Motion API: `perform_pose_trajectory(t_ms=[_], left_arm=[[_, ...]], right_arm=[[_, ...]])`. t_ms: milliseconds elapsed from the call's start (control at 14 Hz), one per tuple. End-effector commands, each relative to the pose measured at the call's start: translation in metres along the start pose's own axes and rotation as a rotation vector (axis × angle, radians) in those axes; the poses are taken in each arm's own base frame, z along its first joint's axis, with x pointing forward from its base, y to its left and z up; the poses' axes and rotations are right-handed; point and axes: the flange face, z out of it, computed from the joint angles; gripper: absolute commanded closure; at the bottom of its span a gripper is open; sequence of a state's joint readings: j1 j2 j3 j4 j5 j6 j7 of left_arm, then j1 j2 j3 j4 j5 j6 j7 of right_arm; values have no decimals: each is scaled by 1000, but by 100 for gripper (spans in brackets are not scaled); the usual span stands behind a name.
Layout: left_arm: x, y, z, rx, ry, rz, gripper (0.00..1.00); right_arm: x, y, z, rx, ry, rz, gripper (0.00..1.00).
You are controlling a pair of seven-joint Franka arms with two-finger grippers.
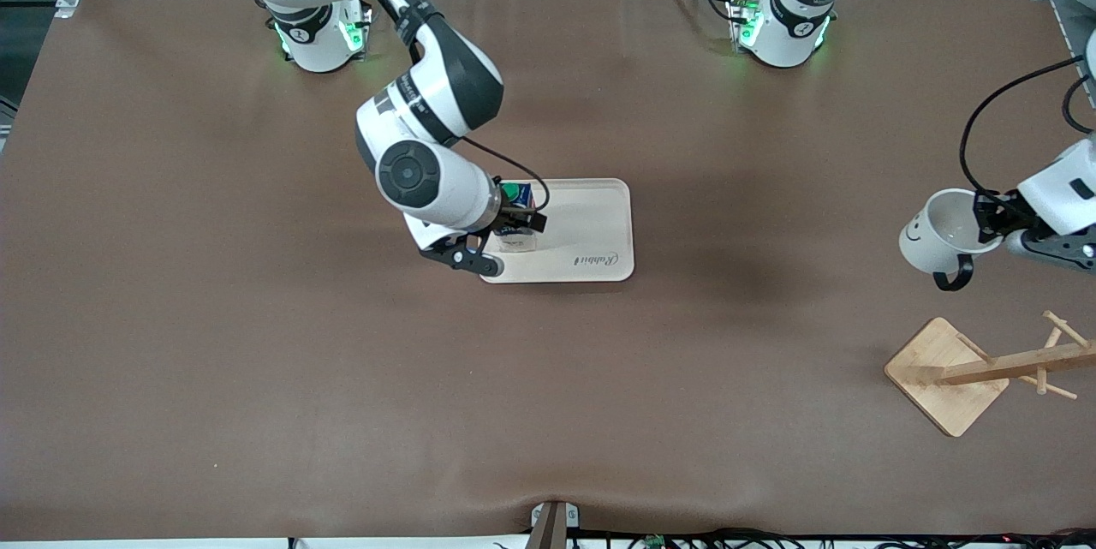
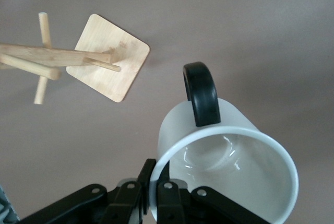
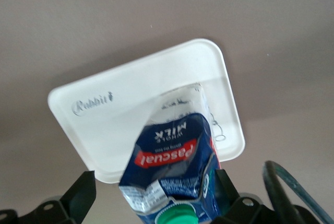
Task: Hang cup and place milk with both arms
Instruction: 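Carry the mug toward the stand while the right gripper grasps the milk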
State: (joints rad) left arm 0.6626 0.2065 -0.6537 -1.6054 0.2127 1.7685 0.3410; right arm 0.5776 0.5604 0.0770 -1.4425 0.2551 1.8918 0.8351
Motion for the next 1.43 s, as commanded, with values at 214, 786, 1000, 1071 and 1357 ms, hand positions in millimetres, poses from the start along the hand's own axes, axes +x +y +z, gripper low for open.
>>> perform_pose_trajectory(t_ms=[214, 786, 1000, 1071, 1357], left_arm=[[-1, -56, 7, 32, -2, 112, 100], [7, -106, 24, -9, 45, 126, 100], [9, -114, 20, 7, 76, 118, 100], [9, -114, 20, 7, 79, 118, 100], [9, -117, 27, -1, 78, 118, 100]], right_arm=[[-26, -9, 38, -165, 0, -56, 0], [-2, 5, 25, -114, -30, 9, 100], [26, 23, -16, -66, -24, 12, 100], [27, 31, -29, -86, -45, 21, 100], [65, 92, -86, -74, -73, 60, 100]])
